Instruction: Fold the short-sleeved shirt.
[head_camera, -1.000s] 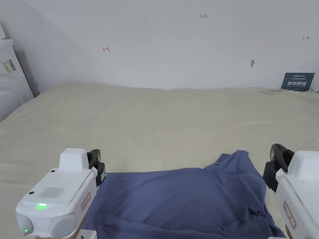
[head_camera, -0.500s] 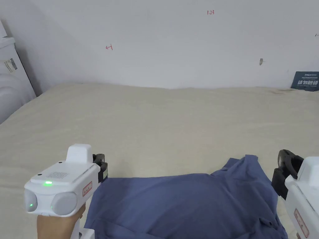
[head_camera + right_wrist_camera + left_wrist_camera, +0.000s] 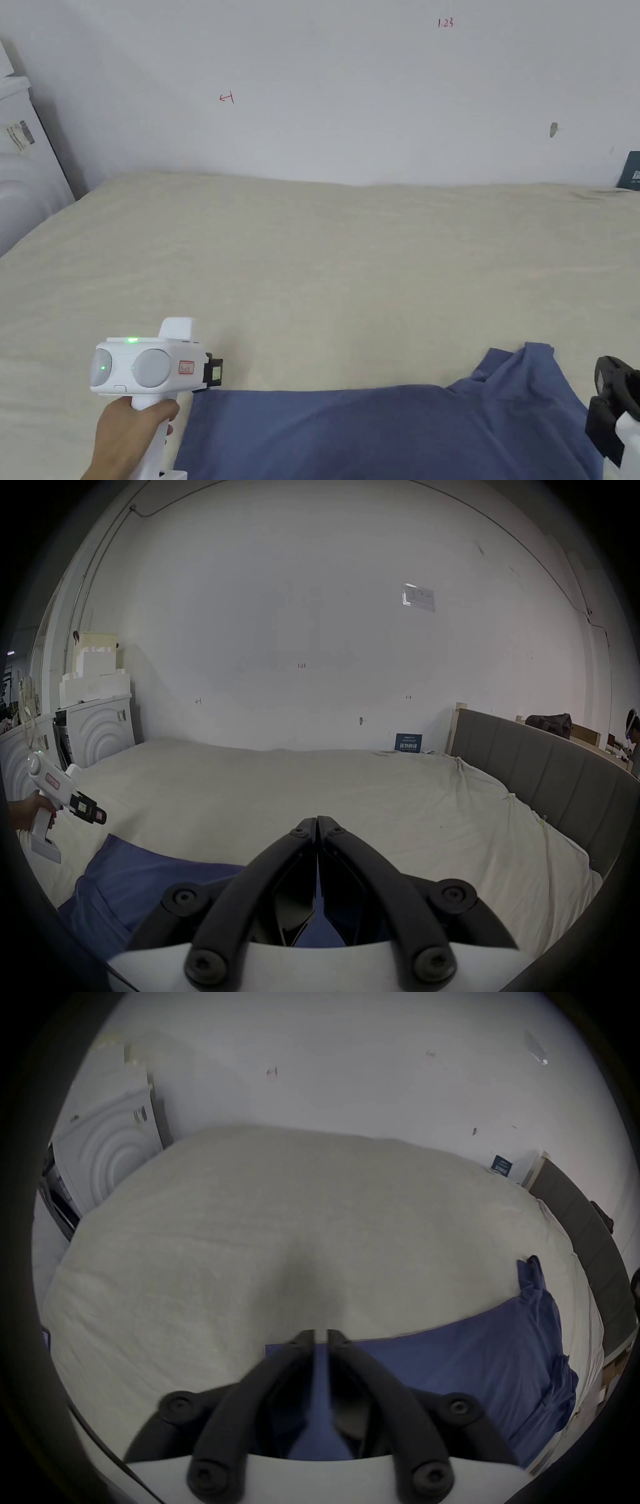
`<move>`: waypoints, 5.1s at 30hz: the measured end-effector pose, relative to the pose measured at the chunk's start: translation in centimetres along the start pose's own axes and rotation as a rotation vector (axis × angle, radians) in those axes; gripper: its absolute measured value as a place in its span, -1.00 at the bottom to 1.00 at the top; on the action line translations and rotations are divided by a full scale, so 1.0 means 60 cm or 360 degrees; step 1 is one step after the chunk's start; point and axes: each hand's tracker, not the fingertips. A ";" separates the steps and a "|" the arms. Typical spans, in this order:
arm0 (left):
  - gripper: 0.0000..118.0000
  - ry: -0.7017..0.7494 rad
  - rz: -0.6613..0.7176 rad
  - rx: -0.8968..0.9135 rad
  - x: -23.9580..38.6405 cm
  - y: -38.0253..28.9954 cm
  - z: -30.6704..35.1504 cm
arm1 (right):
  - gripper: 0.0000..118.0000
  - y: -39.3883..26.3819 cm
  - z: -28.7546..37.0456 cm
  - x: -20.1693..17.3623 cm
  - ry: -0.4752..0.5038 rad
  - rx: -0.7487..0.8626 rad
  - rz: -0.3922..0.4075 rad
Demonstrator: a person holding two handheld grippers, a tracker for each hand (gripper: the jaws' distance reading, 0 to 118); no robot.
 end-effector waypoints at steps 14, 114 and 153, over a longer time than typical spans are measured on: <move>0.17 0.0118 -0.0051 -0.0282 -0.015 -0.007 -0.105 | -1.00 -0.034 -0.019 0.005 -0.0029 -0.0135 0.0006; -0.98 0.0064 -0.0207 -0.0281 -0.009 -0.357 0.179 | -0.95 -0.260 0.127 0.152 0.0178 -0.1049 -0.0266; 0.63 0.0081 -0.0192 0.0668 0.090 -0.165 0.393 | 0.84 0.051 0.191 0.062 -0.0024 0.0101 -0.0079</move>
